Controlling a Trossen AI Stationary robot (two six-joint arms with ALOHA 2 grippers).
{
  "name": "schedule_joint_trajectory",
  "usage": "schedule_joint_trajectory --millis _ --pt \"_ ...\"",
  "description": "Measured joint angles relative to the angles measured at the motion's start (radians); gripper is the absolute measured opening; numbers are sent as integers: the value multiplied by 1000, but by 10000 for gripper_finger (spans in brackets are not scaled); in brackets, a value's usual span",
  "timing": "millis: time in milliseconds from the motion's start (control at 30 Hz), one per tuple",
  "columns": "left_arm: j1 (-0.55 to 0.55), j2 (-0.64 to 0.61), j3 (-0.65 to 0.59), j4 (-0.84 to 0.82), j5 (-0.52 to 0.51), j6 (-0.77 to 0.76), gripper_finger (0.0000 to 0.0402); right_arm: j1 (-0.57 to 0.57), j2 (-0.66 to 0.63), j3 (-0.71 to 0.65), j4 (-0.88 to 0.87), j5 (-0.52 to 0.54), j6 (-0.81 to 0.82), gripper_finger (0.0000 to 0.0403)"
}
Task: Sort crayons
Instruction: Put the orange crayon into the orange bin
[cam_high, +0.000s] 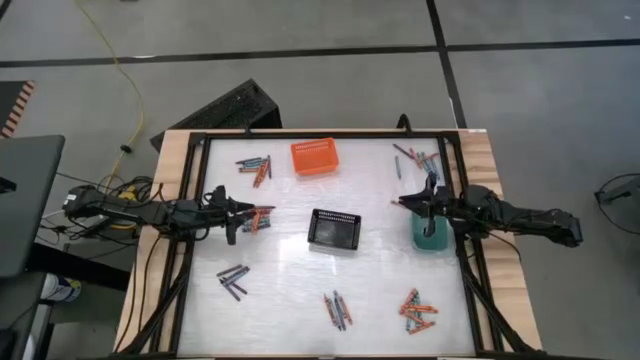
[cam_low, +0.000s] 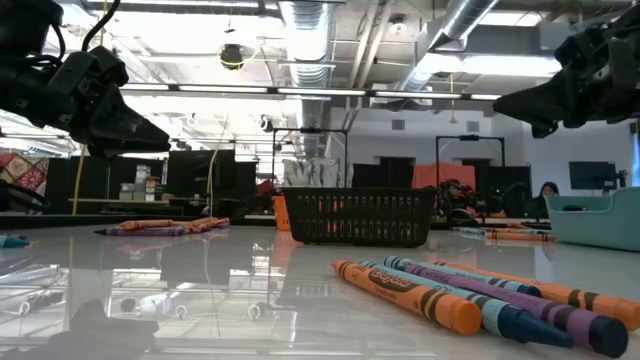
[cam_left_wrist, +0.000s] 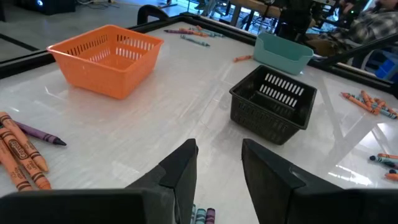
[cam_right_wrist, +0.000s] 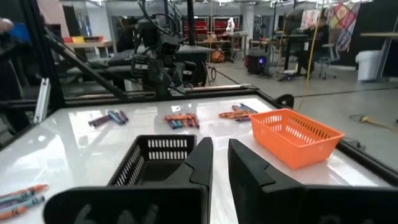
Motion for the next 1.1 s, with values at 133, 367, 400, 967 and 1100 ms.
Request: schedule_joint_trajectory --millis 133,367,400,967,1100 --pt "0 0 0 0 0 0 116 0 0 0 0 0 -1 56" --pt "0 0 0 0 0 0 116 1 0 0 1 0 -52 56" --pt "0 0 0 0 0 0 116 1 0 0 1 0 -52 56" --pt "0 0 0 0 0 0 116 1 3 -3 343 68 218 56" --pt "0 0 0 0 0 0 116 2 35 0 500 101 150 56"
